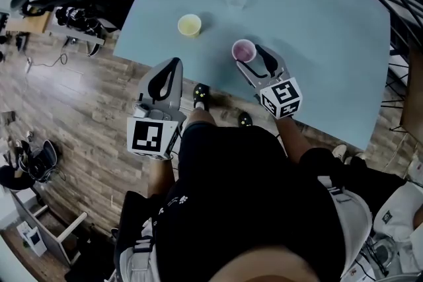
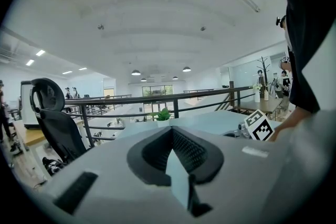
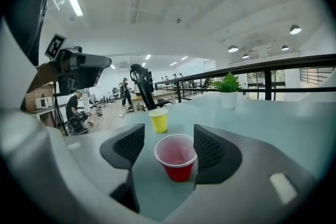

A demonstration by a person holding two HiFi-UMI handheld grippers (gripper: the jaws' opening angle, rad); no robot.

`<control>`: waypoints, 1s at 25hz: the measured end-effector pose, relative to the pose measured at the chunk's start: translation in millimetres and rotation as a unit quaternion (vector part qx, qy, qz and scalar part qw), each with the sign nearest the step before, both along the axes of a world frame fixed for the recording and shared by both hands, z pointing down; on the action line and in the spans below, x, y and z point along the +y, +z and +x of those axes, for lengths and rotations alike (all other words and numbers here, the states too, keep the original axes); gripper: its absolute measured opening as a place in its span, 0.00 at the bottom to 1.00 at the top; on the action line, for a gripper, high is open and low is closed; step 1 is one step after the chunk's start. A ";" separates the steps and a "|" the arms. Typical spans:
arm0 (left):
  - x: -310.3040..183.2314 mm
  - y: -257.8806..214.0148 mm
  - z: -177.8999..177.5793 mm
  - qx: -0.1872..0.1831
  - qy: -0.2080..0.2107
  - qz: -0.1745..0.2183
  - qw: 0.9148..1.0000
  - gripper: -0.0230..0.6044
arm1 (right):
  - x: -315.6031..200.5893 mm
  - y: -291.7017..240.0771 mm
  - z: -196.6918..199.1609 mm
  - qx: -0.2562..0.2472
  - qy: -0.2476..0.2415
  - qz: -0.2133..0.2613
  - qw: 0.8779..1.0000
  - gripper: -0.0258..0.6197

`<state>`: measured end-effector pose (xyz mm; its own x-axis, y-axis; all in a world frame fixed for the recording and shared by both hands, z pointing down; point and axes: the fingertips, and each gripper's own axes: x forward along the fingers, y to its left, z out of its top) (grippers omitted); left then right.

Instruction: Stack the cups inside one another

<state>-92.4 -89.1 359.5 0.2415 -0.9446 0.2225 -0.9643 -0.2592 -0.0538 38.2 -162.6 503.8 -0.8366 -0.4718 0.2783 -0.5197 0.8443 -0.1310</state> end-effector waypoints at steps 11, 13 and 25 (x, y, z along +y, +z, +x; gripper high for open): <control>-5.4 7.5 -20.8 -0.002 -0.004 -0.010 1.000 0.02 | -13.8 35.7 -9.6 0.063 0.015 -0.009 0.998 0.59; -6.5 8.9 -22.5 -0.001 -0.005 -0.012 1.000 0.02 | -16.0 39.6 -10.7 0.067 0.016 -0.012 0.998 0.59; -8.7 11.0 -45.5 0.006 -0.016 -0.015 1.000 0.02 | -20.4 44.9 -22.3 0.076 0.018 -0.014 0.997 0.58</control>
